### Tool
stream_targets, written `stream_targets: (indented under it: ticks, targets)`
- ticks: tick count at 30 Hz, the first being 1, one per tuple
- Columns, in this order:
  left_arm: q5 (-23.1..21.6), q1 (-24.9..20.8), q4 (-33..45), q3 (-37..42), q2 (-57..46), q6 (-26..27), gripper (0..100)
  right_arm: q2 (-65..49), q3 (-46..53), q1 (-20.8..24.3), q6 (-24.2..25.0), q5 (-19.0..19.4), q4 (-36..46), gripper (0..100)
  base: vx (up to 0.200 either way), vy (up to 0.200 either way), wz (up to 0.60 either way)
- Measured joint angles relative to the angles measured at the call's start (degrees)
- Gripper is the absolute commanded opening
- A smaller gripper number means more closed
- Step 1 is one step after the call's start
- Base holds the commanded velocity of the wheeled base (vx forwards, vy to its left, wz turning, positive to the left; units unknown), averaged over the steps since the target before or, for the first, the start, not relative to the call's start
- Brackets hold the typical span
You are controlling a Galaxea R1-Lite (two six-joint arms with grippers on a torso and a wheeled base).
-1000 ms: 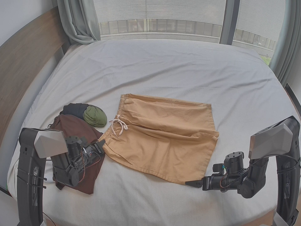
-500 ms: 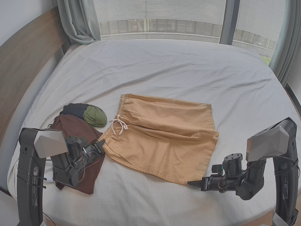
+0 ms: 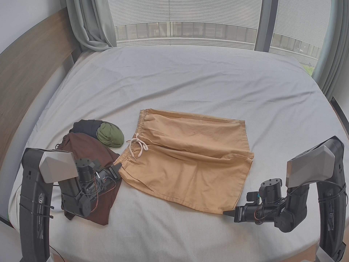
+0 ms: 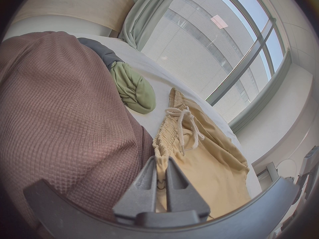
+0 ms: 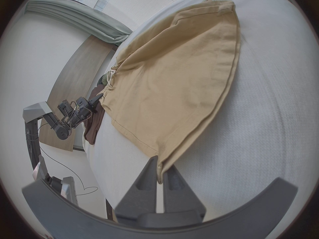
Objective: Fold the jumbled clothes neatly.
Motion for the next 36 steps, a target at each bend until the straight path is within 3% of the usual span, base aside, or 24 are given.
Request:
stream_targets:
  ticks: [10, 18, 23, 27, 36]
  targets:
    - [-1.3, -0.1, 0.0, 7.4, -4.1, 0.0, 0, -1.8, 3.9, -0.9, -0.2, 0.0, -0.1, 0, 0.0, 0.0, 0.0]
    - [-5.5, -0.1, 0.0, 17.2, -8.3, 1.1, 0, -3.1, 10.2, -1.8, -0.9, 0.0, -4.8, 0, 0.0, 0.0, 0.0]
    - [-7.9, 0.2, -0.1, 22.5, -9.9, 5.8, 0, -3.3, 13.8, -2.6, -1.5, 0.0, -7.4, 0, 0.0, 0.0, 0.0]
    - [-8.5, 0.2, -0.1, 26.5, -10.6, 9.6, 0, -3.4, 17.1, -4.4, -5.3, 0.0, -8.0, 0, 0.0, 0.0, 0.0]
    - [-9.2, -0.2, -0.1, 30.9, -11.2, 11.1, 0, -2.6, 20.3, -8.4, -7.9, 0.1, -11.7, 0, 0.0, 0.0, 0.0]
